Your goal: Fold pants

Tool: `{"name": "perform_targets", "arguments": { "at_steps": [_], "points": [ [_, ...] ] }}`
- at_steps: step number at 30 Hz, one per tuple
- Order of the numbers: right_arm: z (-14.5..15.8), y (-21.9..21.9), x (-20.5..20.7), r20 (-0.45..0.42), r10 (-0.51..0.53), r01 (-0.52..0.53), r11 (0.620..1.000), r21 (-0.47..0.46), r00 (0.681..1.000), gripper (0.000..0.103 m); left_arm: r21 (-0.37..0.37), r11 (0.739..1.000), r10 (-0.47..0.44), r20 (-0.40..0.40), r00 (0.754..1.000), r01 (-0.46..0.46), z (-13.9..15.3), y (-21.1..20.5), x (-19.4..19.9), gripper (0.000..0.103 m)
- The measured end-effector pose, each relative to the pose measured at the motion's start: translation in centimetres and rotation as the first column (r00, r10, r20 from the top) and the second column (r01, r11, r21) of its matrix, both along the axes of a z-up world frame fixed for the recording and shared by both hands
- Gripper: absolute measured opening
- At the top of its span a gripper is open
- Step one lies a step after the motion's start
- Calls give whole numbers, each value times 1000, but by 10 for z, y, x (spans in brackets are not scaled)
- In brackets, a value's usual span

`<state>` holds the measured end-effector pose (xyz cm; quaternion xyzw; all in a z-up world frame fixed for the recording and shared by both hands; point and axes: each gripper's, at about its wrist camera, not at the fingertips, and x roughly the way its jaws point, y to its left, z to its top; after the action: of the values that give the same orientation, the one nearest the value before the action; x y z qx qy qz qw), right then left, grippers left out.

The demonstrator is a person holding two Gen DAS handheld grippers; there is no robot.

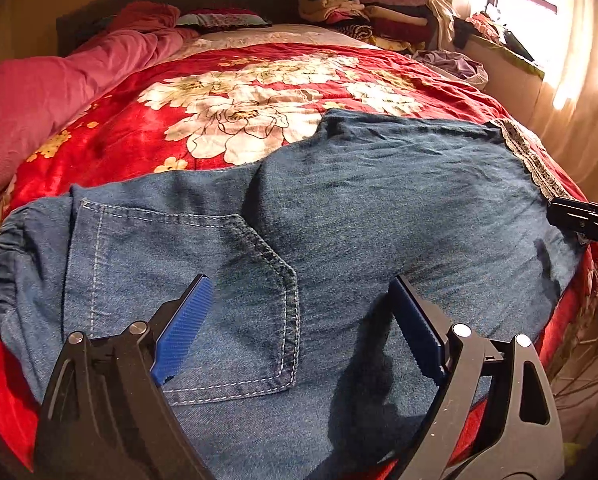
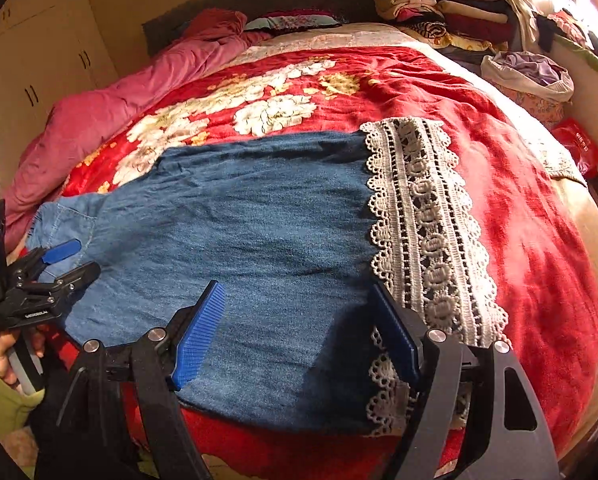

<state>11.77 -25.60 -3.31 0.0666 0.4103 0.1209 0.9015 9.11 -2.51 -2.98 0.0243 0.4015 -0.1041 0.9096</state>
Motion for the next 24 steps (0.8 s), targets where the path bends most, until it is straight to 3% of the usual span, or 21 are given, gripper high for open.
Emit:
{"name": "perform_targets", "arguments": {
  "at_steps": [3, 9, 17, 24],
  "points": [
    [18, -11, -14, 56, -14, 11, 999, 42, 998, 74, -10, 1000, 12, 6, 1000, -12, 11, 6, -8, 82],
    [39, -31, -37, 112, -65, 64, 998, 14, 992, 74, -49, 999, 19, 52, 998, -16, 39, 13, -19, 83],
    [36, -54, -52, 114, -131, 129, 991, 25, 985, 74, -36, 998, -41, 81, 996, 44, 64, -13, -10, 87],
    [28, -63, -57, 96, -154, 150, 988, 40, 983, 74, -22, 991, -129, 59, 990, 131, 71, -52, 9, 90]
  ]
}}
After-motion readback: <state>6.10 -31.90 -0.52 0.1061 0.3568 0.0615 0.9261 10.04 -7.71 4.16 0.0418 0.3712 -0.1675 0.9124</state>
